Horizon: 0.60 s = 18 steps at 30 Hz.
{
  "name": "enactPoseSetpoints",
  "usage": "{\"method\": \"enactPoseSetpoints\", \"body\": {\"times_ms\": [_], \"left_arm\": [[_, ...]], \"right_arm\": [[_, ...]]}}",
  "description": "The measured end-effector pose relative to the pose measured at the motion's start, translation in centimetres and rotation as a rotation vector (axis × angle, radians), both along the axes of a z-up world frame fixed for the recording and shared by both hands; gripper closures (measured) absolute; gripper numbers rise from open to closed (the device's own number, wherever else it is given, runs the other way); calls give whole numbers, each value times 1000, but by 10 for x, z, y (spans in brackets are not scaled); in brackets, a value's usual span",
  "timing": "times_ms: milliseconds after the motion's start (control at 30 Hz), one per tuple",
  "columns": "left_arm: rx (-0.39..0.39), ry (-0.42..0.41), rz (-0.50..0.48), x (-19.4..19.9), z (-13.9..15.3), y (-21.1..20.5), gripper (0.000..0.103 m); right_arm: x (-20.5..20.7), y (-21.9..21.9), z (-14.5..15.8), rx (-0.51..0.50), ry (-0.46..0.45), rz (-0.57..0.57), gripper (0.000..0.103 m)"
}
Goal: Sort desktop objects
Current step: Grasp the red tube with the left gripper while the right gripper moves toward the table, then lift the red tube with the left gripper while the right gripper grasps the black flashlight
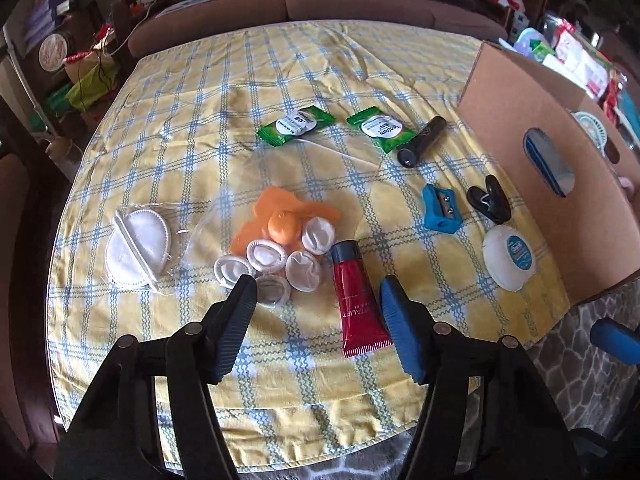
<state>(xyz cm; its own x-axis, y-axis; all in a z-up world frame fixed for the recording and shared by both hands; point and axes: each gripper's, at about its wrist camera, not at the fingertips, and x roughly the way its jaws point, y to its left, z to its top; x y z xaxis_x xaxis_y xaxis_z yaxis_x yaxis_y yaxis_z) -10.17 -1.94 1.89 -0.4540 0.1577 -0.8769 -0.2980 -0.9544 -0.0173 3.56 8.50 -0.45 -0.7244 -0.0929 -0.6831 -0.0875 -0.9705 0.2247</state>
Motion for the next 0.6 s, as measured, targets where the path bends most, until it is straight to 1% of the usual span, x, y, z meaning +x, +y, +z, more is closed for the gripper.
{"method": "enactPoseSetpoints", "body": {"times_ms": [33, 100, 133, 167, 233, 333, 400, 600], "left_arm": [[-4, 9, -3, 0, 0, 1, 46], [-9, 28, -5, 0, 1, -1, 63], [-9, 36, -7, 0, 3, -2, 86], [4, 37, -9, 1, 5, -6, 88], [46, 20, -14, 2, 9, -15, 88], [63, 27, -15, 8, 18, -30, 88], [91, 26, -17, 14, 27, -40, 88], [171, 41, -44, 34, 56, -64, 88]], "right_arm": [[0, 1, 0, -2, 1, -1, 35], [0, 4, 0, -7, 3, -2, 35], [-1, 5, 1, -10, 4, -3, 35], [-1, 6, 2, -9, 6, -4, 35], [-2, 6, 6, -8, 15, -4, 35], [-5, 6, 14, -8, 27, 3, 35], [-9, 4, 17, -6, 31, 14, 35], [-41, 8, 28, -13, 33, 31, 35]]}}
